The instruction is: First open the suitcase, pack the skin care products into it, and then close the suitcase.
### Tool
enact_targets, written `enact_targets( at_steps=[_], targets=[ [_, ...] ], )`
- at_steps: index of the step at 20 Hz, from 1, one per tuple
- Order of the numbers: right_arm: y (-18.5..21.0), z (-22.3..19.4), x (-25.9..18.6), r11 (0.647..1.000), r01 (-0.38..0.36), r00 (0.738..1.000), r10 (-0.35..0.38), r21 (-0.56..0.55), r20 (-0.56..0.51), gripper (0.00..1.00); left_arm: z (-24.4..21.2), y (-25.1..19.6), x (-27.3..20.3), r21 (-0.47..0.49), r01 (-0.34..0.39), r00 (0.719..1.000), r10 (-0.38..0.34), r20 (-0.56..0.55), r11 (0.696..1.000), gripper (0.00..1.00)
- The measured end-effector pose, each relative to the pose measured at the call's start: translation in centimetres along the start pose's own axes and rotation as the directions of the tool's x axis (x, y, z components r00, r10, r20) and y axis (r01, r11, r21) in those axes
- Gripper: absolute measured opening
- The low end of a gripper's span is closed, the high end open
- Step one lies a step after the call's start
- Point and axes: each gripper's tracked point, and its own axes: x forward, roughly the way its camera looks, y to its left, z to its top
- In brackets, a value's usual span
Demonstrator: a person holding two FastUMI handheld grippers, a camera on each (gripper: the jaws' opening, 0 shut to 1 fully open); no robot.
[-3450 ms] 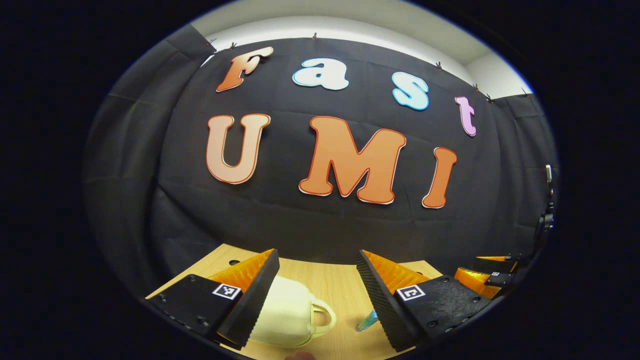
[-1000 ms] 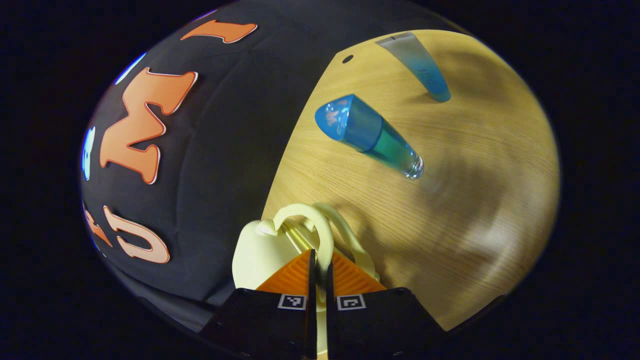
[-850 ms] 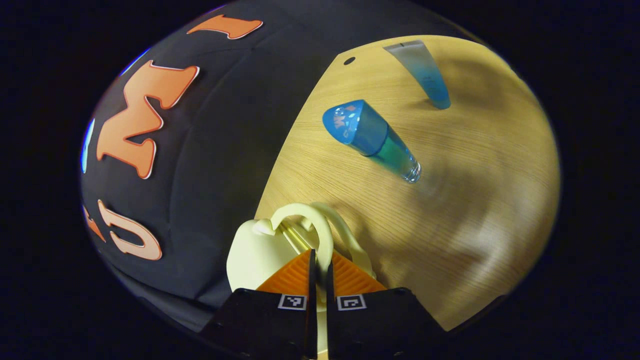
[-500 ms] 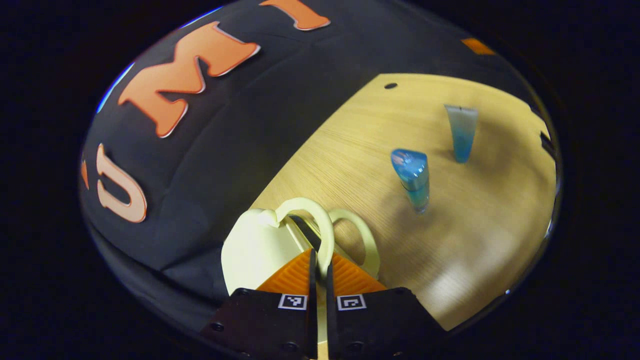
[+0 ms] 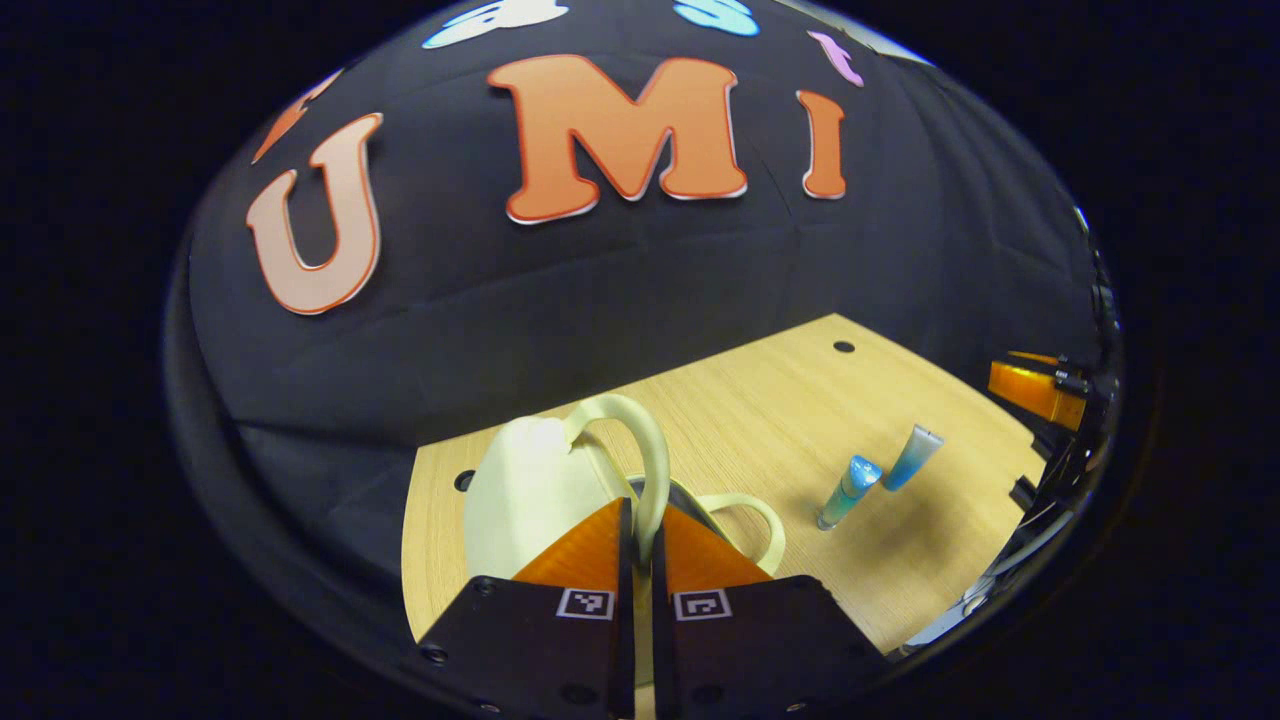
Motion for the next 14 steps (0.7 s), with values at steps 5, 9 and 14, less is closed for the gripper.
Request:
enact_targets(
  at_steps=[5, 9, 14],
  targets=[
    [5.5, 1.6, -1.0, 0.999, -0.038, 0.999, 0.039, -0.011, 0.010, 0.96, -0.9, 8.1, -3.7, -0.101, -0.012, 0.999, 0.015, 0.034, 0.995, 0.07],
    [8.3, 3.1, -1.7, 0.998, -0.062, 0.997, 0.062, -0.013, 0.033, 0.95, -3.9, 17.3, -5.3, -0.185, -0.086, 0.994, 0.098, 0.055, 0.979, 0.04],
    [10.3, 2.5, -1.5, 0.997, -0.074, 0.997, 0.074, -0.014, 0.000, 0.95, -11.0, 25.5, -5.8, -0.258, -0.139, 0.990, 0.143, -0.004, 0.956, 0.04]
  ],
)
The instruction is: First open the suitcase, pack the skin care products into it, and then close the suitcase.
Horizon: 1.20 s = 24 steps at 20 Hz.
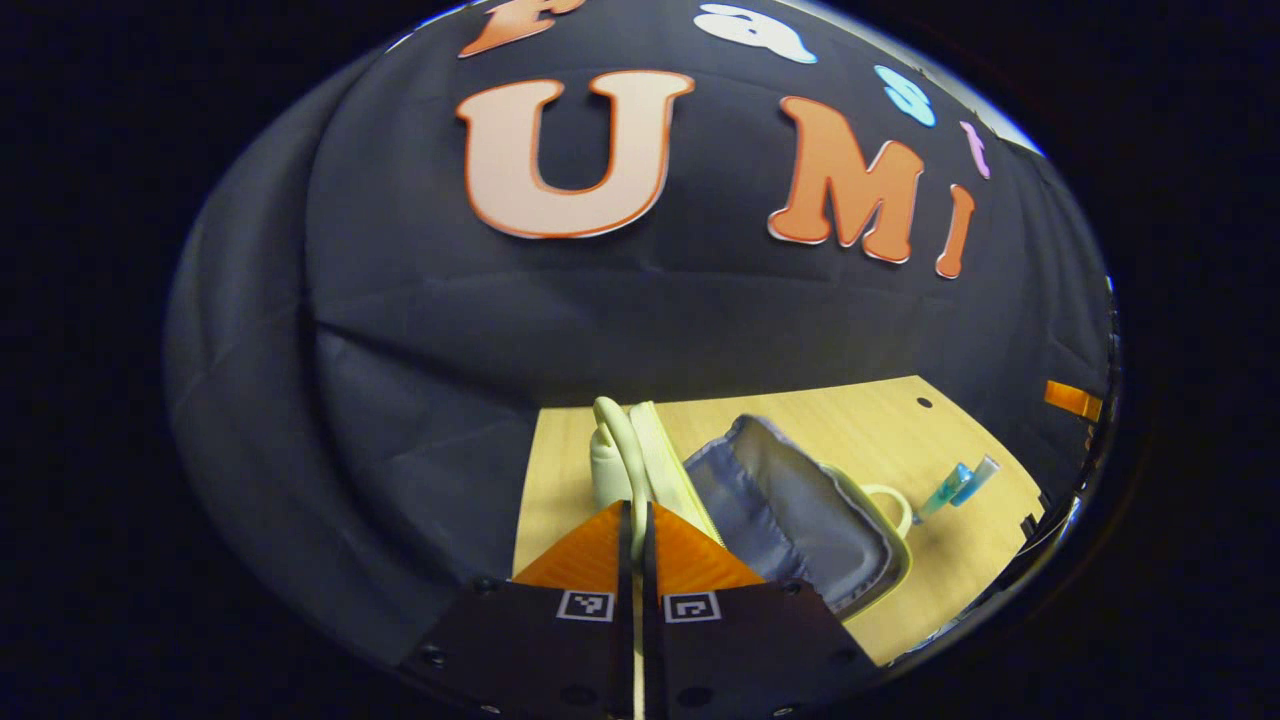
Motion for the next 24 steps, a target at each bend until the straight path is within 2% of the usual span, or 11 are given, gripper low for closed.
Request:
enact_targets(
  at_steps=[3, 6, 12, 14, 15, 16, 17, 18, 19, 23, 24],
  targets=[
    [1.2, -0.8, 0.2, 1.000, -0.007, 1.000, 0.007, 0.007, -0.028, 0.95, -4.1, 4.6, 1.4, -0.051, -0.043, 0.997, 0.040, -0.066, 0.998, 0.04],
    [1.9, -1.6, 0.5, 1.000, -0.007, 0.998, 0.008, 0.021, -0.057, 0.95, -9.1, 7.9, 3.5, -0.080, -0.055, 0.993, 0.047, -0.109, 0.995, 0.04],
    [1.9, -2.4, 0.5, 0.999, 0.020, 0.996, -0.017, 0.025, -0.086, 0.95, -16.9, 10.2, 8.0, -0.127, -0.103, 0.977, 0.076, -0.201, 0.986, 0.04],
    [1.7, -2.8, 0.5, 0.999, 0.030, 0.995, -0.028, 0.023, -0.094, 0.95, -18.6, 11.2, 8.2, -0.112, -0.133, 0.966, 0.104, -0.239, 0.985, 0.07],
    [1.4, -3.0, 0.4, 0.999, 0.037, 0.995, -0.035, 0.019, -0.099, 0.95, -19.2, 11.2, 8.5, -0.110, -0.139, 0.960, 0.106, -0.259, 0.984, 0.16],
    [1.2, -3.1, 0.2, 0.999, 0.044, 0.994, -0.042, 0.014, -0.102, 0.95, -19.2, 11.5, 8.5, -0.098, -0.161, 0.955, 0.130, -0.267, 0.982, 0.16],
    [1.0, -3.4, 0.1, 0.999, 0.050, 0.993, -0.049, 0.006, -0.104, 0.96, -19.2, 11.9, 8.5, -0.086, -0.172, 0.953, 0.144, -0.268, 0.981, 0.25],
    [0.8, -3.5, -0.1, 0.998, 0.058, 0.993, -0.058, -0.001, -0.105, 0.95, -19.5, 12.1, 8.9, -0.087, -0.178, 0.951, 0.149, -0.269, 0.980, 0.27],
    [0.5, -3.5, -0.3, 0.998, 0.064, 0.992, -0.064, -0.009, -0.105, 0.95, -19.3, 12.4, 9.1, -0.086, -0.192, 0.952, 0.165, -0.258, 0.978, 0.24],
    [-0.4, -3.3, -0.6, 0.997, 0.080, 0.992, -0.081, -0.022, -0.095, 0.95, -15.8, 13.3, 7.9, -0.023, -0.251, 0.950, 0.241, -0.198, 0.968, 0.92],
    [-0.7, -3.1, -0.8, 0.996, 0.085, 0.992, -0.087, -0.024, -0.087, 0.95, -14.1, 13.2, 7.1, 0.002, -0.265, 0.951, 0.262, -0.166, 0.964, 0.93]
  ],
)
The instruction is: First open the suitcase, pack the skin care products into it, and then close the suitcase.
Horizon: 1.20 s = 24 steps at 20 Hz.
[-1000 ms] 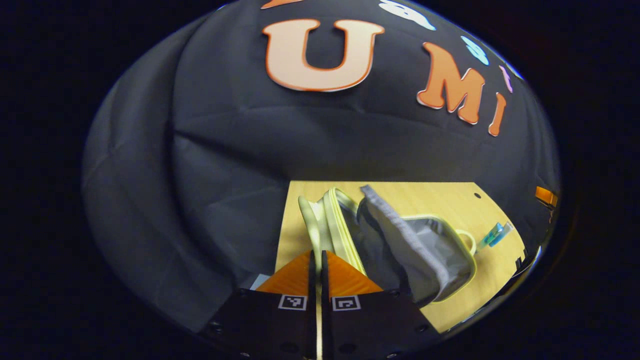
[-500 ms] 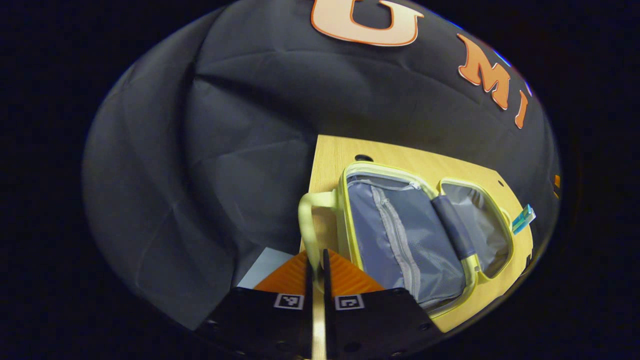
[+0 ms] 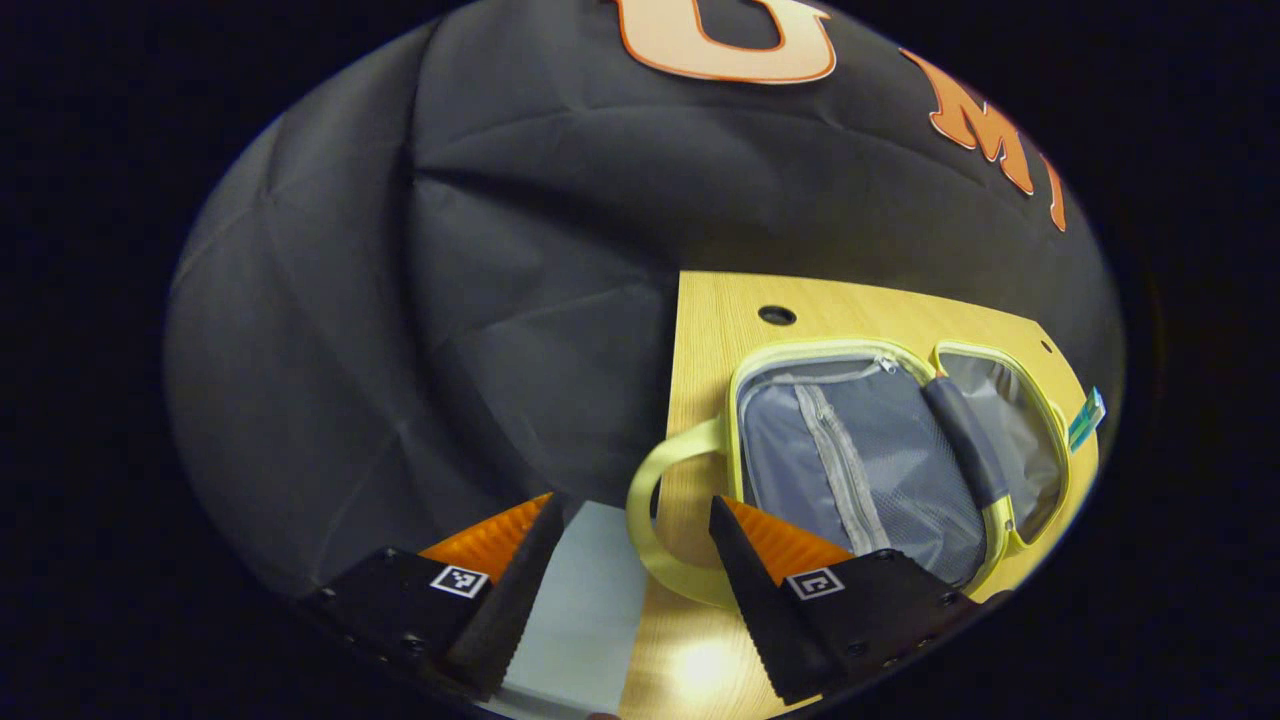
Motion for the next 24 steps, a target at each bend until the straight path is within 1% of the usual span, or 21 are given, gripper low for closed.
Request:
enact_targets(
  at_steps=[2, 3, 5, 7, 10, 13, 16, 19, 20, 22, 24],
  targets=[
    [-0.6, 0.2, -0.2, 1.000, 0.009, 1.000, -0.009, -0.002, 0.011, 0.95, 3.7, -0.5, -2.1, 0.056, -0.043, 0.994, 0.037, 0.101, 0.997, 0.94],
    [-0.8, 0.1, -0.4, 1.000, 0.011, 1.000, -0.011, -0.005, 0.014, 0.95, 6.1, -1.2, -3.2, 0.079, -0.057, 0.985, 0.044, 0.167, 0.995, 0.97],
    [-1.4, -0.1, -0.5, 1.000, 0.013, 1.000, -0.013, -0.019, 0.019, 0.95, 10.7, -3.4, -5.5, 0.089, -0.064, 0.962, 0.038, 0.270, 0.994, 0.96],
    [-2.3, -0.1, -0.7, 0.998, 0.028, 0.999, -0.026, -0.052, 0.034, 0.95, 14.2, -7.0, -8.7, 0.068, -0.023, 0.940, -0.001, 0.342, 0.997, 0.96],
    [-3.9, -0.2, -0.8, 0.993, 0.044, 0.998, -0.039, -0.107, 0.048, 0.95, 18.9, -14.6, -13.9, 0.093, 0.059, 0.885, -0.095, 0.457, 0.994, 0.95],
    [-5.7, -0.3, -0.1, 0.993, 0.028, 0.999, -0.023, -0.117, 0.049, 0.95, 20.6, -23.3, -18.5, 0.129, 0.141, 0.834, -0.188, 0.519, 0.982, 0.95],
    [-7.7, -0.6, 1.1, 0.994, 0.002, 1.000, 0.001, -0.110, 0.024, 0.95, 21.9, -32.9, -21.4, 0.179, 0.232, 0.789, -0.293, 0.540, 0.956, 0.95],
    [-9.9, -0.7, 2.2, 0.992, -0.033, 0.999, 0.033, -0.125, -0.002, 0.95, 21.5, -42.7, -22.3, 0.232, 0.315, 0.759, -0.391, 0.520, 0.920, 0.96],
    [-10.8, -0.7, 2.5, 0.990, -0.043, 0.999, 0.042, -0.136, -0.008, 0.96, 21.2, -45.8, -22.5, 0.241, 0.337, 0.751, -0.414, 0.514, 0.910, 0.96],
    [-12.6, -0.8, 3.3, 0.985, -0.062, 0.998, 0.059, -0.159, -0.022, 0.96, 20.2, -51.6, -21.9, 0.246, 0.369, 0.751, -0.443, 0.489, 0.896, 0.96],
    [-14.5, -0.9, 4.4, 0.983, -0.078, 0.997, 0.072, -0.166, -0.042, 0.96, 17.9, -57.4, -21.7, 0.251, 0.410, 0.731, -0.480, 0.485, 0.877, 0.96]
  ],
)
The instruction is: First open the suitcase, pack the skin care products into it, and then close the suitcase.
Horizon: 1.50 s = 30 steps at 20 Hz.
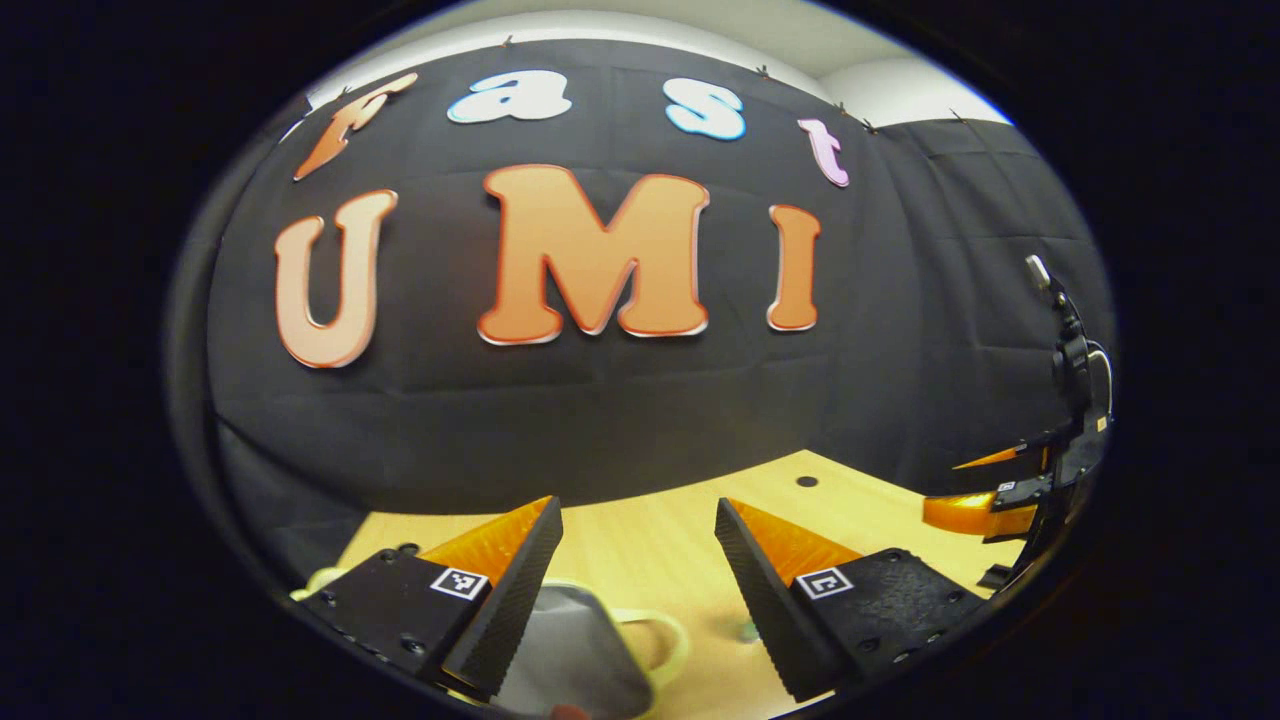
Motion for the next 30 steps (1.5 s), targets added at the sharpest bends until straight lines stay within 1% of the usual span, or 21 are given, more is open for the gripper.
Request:
enact_targets(
  at_steps=[2, 4, 7, 8, 10, 12, 13, 15, 16, 19, 22, 25, 26, 27, 28, 29, 30],
  targets=[
    [-1.7, -1.1, 0.9, 1.000, -0.019, 0.999, 0.019, 0.009, -0.034, 0.96, -2.0, -3.8, 1.4, 0.032, 0.013, 1.000, -0.013, -0.009, 0.999, 0.96],
    [-3.1, -2.0, 1.5, 1.000, -0.030, 0.998, 0.031, 0.004, -0.055, 0.96, -5.0, -6.5, 3.0, 0.047, 0.017, 0.998, -0.014, -0.056, 0.999, 0.96],
    [-4.8, -3.9, 2.4, 0.999, -0.037, 0.996, 0.035, -0.015, -0.086, 0.96, -9.1, -9.2, 5.0, 0.006, 0.023, 0.993, -0.022, -0.116, 1.000, 0.96],
    [-5.0, -4.7, 2.6, 0.999, -0.046, 0.994, 0.045, -0.009, -0.099, 0.96, -10.6, -9.6, 5.4, 0.006, 0.009, 0.989, -0.008, -0.145, 1.000, 0.96],
    [-5.4, -6.3, 3.2, 0.998, -0.059, 0.990, 0.059, 0.002, -0.127, 0.96, -13.1, -9.7, 6.3, 0.042, -0.023, 0.982, 0.030, -0.186, 0.999, 0.96],
    [-5.8, -8.2, 3.4, 0.997, -0.068, 0.982, 0.071, 0.020, -0.177, 0.96, -16.2, -9.1, 6.5, 0.071, -0.054, 0.971, 0.069, -0.230, 0.996, 0.96],
    [-6.0, -8.6, 3.4, 0.997, -0.071, 0.980, 0.076, 0.030, -0.186, 0.96, -17.6, -8.9, 6.6, 0.059, -0.067, 0.964, 0.080, -0.254, 0.996, 0.96],
    [-6.7, -9.0, 3.8, 0.998, -0.060, 0.980, 0.064, 0.024, -0.187, 0.96, -19.7, -9.3, 7.0, 0.012, -0.072, 0.956, 0.072, -0.285, 0.997, 0.96],
    [-7.2, -9.3, 3.8, 0.998, -0.054, 0.981, 0.057, 0.019, -0.186, 0.96, -20.8, -9.2, 7.2, 0.009, -0.077, 0.952, 0.076, -0.298, 0.997, 0.96],
    [-7.6, -10.0, 4.0, 0.998, -0.051, 0.978, 0.057, 0.034, -0.203, 0.96, -23.1, -8.5, 7.6, 0.026, -0.121, 0.930, 0.122, -0.345, 0.992, 0.96],
    [-7.8, -10.6, 4.2, 0.998, -0.051, 0.975, 0.059, 0.046, -0.215, 0.96, -23.4, -8.7, 7.6, -0.003, -0.118, 0.932, 0.109, -0.345, 0.993, 0.97],
    [-7.5, -11.1, 4.3, 0.997, -0.060, 0.972, 0.067, 0.040, -0.225, 0.96, -24.2, -9.2, 8.0, 0.002, -0.101, 0.928, 0.094, -0.361, 0.995, 0.69],
    [-7.3, -11.1, 4.4, 0.997, -0.064, 0.972, 0.070, 0.035, -0.225, 0.96, -24.4, -9.5, 8.1, -0.005, -0.098, 0.929, 0.090, -0.359, 0.995, 0.66],
    [-7.2, -11.0, 4.4, 0.997, -0.067, 0.973, 0.071, 0.028, -0.222, 0.96, -24.0, -9.6, 8.1, -0.010, -0.108, 0.932, 0.098, -0.349, 0.994, 0.57],
    [-7.1, -11.1, 4.4, 0.997, -0.070, 0.973, 0.074, 0.022, -0.220, 0.96, -24.4, -9.5, 8.8, -0.015, -0.105, 0.933, 0.094, -0.347, 0.994, 0.45],
    [-6.9, -11.2, 4.3, 0.997, -0.074, 0.972, 0.075, 0.016, -0.222, 0.96, -24.0, -9.7, 8.4, -0.021, -0.093, 0.936, 0.080, -0.343, 0.995, 0.46],
    [-6.7, -11.3, 4.3, 0.997, -0.080, 0.971, 0.080, 0.012, -0.224, 0.96, -24.1, -9.6, 8.5, -0.026, -0.090, 0.935, 0.075, -0.346, 0.996, 0.44]
  ],
)
